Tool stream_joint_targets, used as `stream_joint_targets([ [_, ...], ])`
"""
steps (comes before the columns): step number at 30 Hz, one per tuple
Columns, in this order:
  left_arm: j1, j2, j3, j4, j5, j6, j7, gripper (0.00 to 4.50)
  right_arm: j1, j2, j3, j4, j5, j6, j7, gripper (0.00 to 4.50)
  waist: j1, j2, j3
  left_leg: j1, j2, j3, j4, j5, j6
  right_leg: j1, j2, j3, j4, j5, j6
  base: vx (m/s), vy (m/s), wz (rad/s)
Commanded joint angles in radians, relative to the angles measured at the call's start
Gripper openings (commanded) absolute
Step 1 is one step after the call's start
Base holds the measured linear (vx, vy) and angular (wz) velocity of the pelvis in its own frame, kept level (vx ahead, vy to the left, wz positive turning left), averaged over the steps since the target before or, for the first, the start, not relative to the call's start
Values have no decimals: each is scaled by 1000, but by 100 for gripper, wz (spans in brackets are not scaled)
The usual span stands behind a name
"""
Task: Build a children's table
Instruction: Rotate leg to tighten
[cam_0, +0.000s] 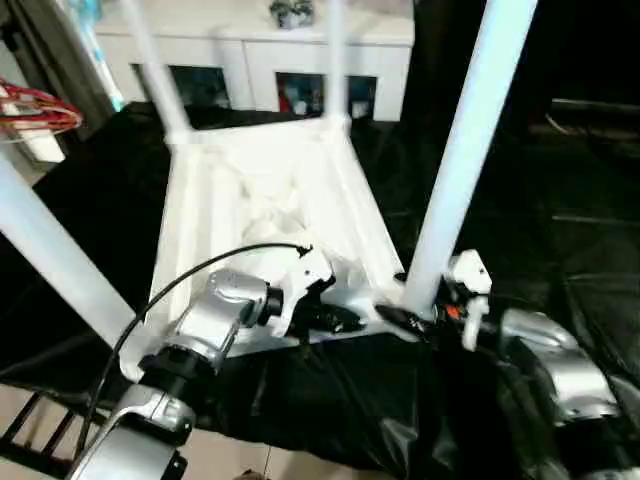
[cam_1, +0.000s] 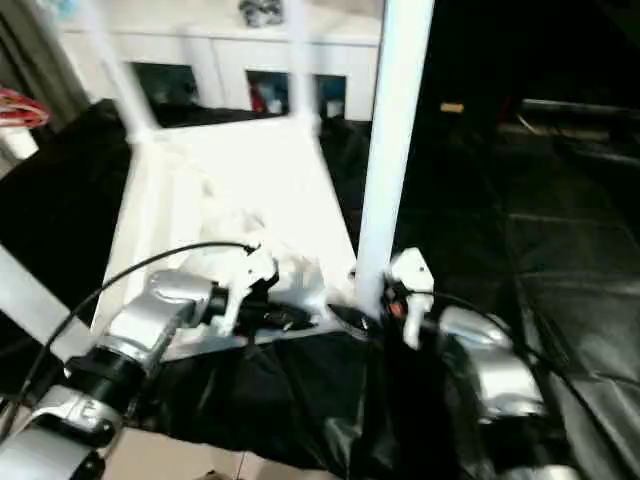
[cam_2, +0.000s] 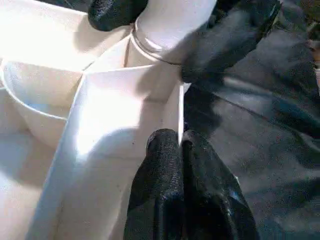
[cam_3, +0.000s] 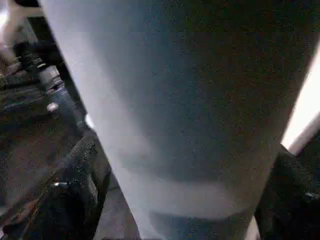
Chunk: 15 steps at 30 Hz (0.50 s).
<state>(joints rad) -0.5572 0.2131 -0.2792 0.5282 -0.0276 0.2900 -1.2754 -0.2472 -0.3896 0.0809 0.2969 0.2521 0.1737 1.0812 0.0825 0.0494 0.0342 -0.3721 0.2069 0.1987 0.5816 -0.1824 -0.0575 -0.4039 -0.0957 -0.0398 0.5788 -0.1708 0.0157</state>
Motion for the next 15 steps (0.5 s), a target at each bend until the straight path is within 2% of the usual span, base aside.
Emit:
stream_joint_targets([
  [1, -43, -23, -13, -28, -72, -27, -60, 0, 21, -9, 98, -43, 26, 48, 109, 380, -1, -20, -53, 13, 22, -4, -66, -197, 83, 45, -34, 21, -57, -201, -242, 0, 0, 0],
  [3, -47, -16, -13, -26, -74, -26, -70, 0, 25, -27, 109, -61, 32, 59, 136, 380, 4, -22, -54, 16, 24, -2, -64, -201, 81, 42, -34, 22, -57, -197, -245, 0, 0, 0],
  [5, -52, -15, -10, -19, -70, -28, -76, 0, 29, -42, 120, -77, 34, 76, 162, 380, 7, -25, -55, 12, 23, -4, -63, -181, 81, 45, -36, 22, -53, -185, -244, 0, 0, 0],
  [6, -54, -14, -9, -17, -68, -27, -79, 0, 32, -49, 128, -85, 36, 84, 176, 354, 8, -28, -55, 11, 22, -4, -63, -172, 83, 45, -36, 21, -52, -181, -245, 0, 0, 0],
  [9, -58, -12, -9, -13, -67, -25, -88, 0, 39, -61, 145, -95, 30, 98, 211, 341, 11, -26, -56, 11, 22, -5, -62, -168, 85, 45, -38, 21, -53, -190, -245, 0, 0, 0],
  [11, -57, -12, -9, -18, -68, -18, -87, 0, 38, -59, 159, -84, 20, 93, 215, 315, 14, -24, -56, 11, 22, -5, -62, -170, 84, 44, -39, 21, -52, -194, -246, 0, 0, 0],
  [15, -46, -10, -10, -38, -72, -5, -86, 0, 35, -54, 170, -82, 16, 97, 210, 297, 13, -22, -56, 12, 22, -6, -63, -181, 73, 43, -38, 21, -54, -202, -244, 0, 0, 0],
])
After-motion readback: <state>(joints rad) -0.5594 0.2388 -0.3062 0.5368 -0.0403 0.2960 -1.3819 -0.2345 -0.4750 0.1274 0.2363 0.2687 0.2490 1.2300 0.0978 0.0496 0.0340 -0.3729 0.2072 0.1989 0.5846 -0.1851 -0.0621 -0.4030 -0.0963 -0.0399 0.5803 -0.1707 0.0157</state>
